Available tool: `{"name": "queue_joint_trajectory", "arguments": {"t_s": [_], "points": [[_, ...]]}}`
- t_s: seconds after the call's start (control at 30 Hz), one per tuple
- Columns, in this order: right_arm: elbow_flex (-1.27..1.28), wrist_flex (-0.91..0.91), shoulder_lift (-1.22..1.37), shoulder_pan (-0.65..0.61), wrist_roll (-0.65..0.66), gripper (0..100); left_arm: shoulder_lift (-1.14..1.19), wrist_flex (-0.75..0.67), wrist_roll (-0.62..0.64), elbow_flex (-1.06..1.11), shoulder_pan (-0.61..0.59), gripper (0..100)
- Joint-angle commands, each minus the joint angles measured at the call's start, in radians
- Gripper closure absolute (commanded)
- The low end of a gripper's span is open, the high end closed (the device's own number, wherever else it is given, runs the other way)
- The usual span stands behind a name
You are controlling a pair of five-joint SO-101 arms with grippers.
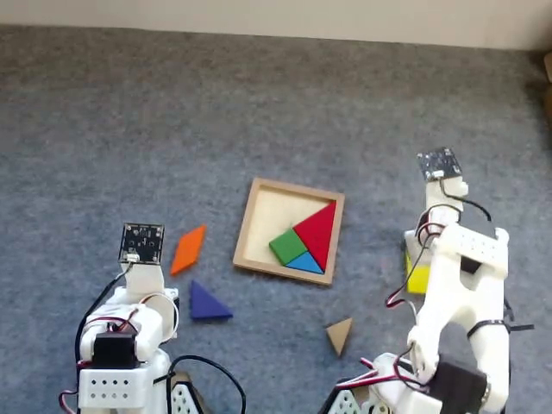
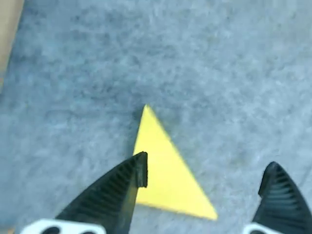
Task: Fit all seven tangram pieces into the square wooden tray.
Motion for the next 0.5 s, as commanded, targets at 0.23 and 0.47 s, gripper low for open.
{"name": "queue_joint_trajectory", "arguments": {"t_s": [0.23,0.47], "points": [[-0.054,0.3,-0.073,-0.079,0.135,64.5,-0.042,0.003,0.008,0.019,-0.013,99],[-0.054,0.305,-0.071,-0.074,0.296,64.5,-0.042,0.003,0.008,0.019,-0.013,99]]}}
